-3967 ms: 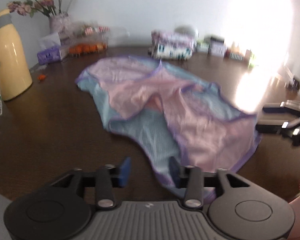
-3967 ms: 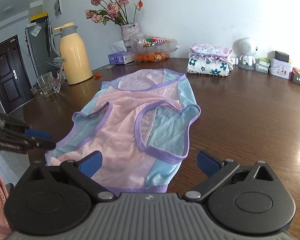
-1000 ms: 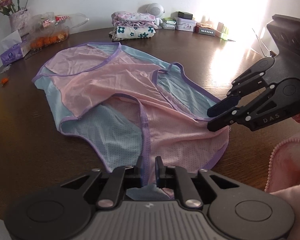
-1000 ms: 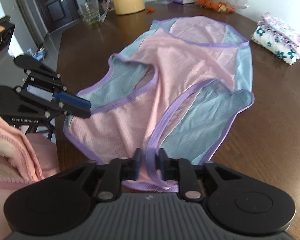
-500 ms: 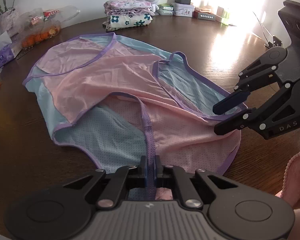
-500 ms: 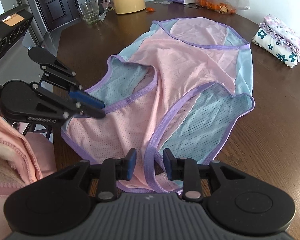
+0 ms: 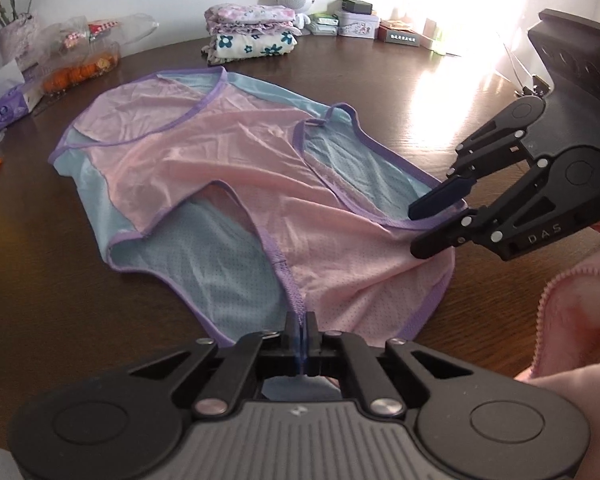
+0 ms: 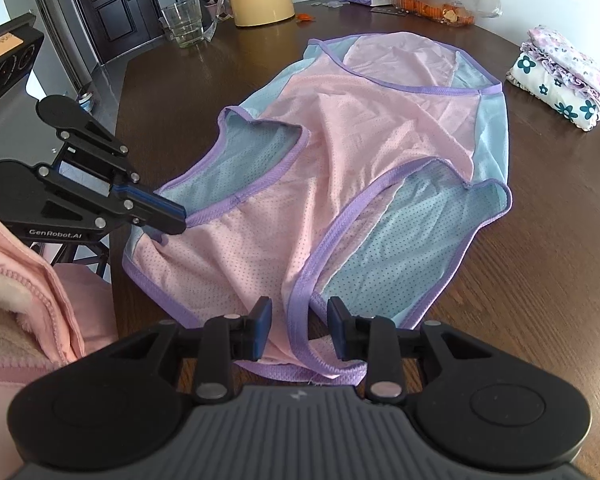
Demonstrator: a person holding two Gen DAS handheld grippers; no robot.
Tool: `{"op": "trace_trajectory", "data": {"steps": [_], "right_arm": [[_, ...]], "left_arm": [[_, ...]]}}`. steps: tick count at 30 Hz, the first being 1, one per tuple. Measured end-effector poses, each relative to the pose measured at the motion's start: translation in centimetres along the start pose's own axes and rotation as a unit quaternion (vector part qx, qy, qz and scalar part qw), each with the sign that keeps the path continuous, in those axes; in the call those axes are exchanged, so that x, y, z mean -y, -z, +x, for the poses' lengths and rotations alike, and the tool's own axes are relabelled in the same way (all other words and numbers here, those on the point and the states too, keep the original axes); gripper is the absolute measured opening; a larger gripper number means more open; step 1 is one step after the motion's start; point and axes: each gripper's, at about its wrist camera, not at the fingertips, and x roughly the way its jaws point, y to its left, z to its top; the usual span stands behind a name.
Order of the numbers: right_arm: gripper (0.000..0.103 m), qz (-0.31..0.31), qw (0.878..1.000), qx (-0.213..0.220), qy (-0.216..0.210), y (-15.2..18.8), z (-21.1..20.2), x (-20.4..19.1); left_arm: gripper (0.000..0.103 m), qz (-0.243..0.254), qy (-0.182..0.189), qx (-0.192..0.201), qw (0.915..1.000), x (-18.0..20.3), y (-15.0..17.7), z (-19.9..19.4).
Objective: Fold clothes
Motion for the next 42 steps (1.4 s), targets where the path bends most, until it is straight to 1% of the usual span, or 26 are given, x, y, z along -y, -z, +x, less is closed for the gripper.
{"op": "trace_trajectory", "data": {"steps": [8, 9, 10, 12, 15, 17, 20, 21, 24, 25, 27, 29, 31, 35, 37, 40, 42], "right_arm": [[0.032, -0.004, 1.000, -0.012, -0.008, 0.2, 0.0, -0.2], [0.033, -0.002, 1.000, -0.008, -0.010, 0.1, -0.3, 0.0], [0.036, 0.001, 1.000, 0.002, -0.010, -0.3, -0.7, 0.2], [0.038, 0.003, 1.000, 0.025, 0.000, -1.2, -1.7, 0.8], [0.038, -0.002, 0.998, 0.051, 0.035, -3.7, -2.4, 2.0], [0.038, -0.001, 0.997, 0.056, 0.053, -5.6, -1.7, 3.2], [0.038, 0.001, 0.996, 0.051, 0.075, -8.5, 0.5, 5.0], [0.038, 0.005, 0.996, 0.048, 0.077, -9.2, 1.5, 5.6], [0.037, 0.017, 0.996, 0.036, 0.082, -11.0, 4.2, 7.5], [0.037, 0.018, 0.996, 0.030, 0.081, -10.9, 4.7, 7.8], [0.037, 0.020, 0.997, 0.017, 0.078, -10.7, 5.8, 8.4], [0.036, 0.018, 0.997, 0.007, 0.077, -10.4, 6.6, 8.8], [0.036, 0.003, 0.997, 0.005, 0.075, -9.7, 6.4, 8.2], [0.036, -0.024, 0.997, -0.003, 0.073, -8.8, 5.9, 6.9], [0.037, -0.031, 0.997, -0.008, 0.074, -9.1, 5.5, 6.6], [0.040, -0.030, 0.996, 0.022, 0.083, -10.7, 4.6, 7.0], [0.040, -0.018, 0.994, 0.039, 0.096, -12.1, 4.5, 8.0]], "left_arm": [[0.001, 0.010, 0.022, -0.015, 0.9996, 0.3, 0.3, -0.1], [0.003, 0.006, 0.027, -0.011, 0.9996, 0.0, 0.1, -0.2], [0.008, 0.002, 0.031, -0.006, 0.9995, -0.2, 0.0, -0.4], [0.013, -0.008, 0.019, 0.019, 0.9996, -0.9, -0.7, -1.2], [0.016, -0.012, -0.023, 0.059, 0.9979, -2.2, -2.3, -2.2], [0.016, -0.019, -0.053, 0.069, 0.9960, -3.6, -3.7, -1.5], [0.016, -0.028, -0.096, 0.078, 0.9919, -5.4, -5.8, -0.1], [0.016, -0.037, -0.099, 0.075, 0.9915, -6.2, -6.4, 0.7], [0.016, -0.048, -0.093, 0.064, 0.9924, -8.0, -7.5, 3.0], [0.016, -0.049, -0.090, 0.058, 0.9931, -8.4, -7.7, 3.7], [0.016, -0.042, -0.071, 0.042, 0.9957, -8.8, -7.5, 4.7], [0.016, -0.027, -0.062, 0.030, 0.9972, -8.7, -6.8, 5.2], [0.015, -0.006, -0.067, 0.037, 0.9970, -8.2, -6.2, 5.0], [0.014, -0.016, -0.073, 0.056, 0.9956, -9.7, -7.1, 4.0], [0.019, -0.022, -0.076, 0.066, 0.9947, -10.4, -7.6, 3.6], [0.024, -0.030, -0.081, 0.080, 0.9931, -11.5, -8.3, 2.8], [0.025, -0.037, -0.086, 0.089, 0.9917, -12.4, -8.8, 2.4]]}}
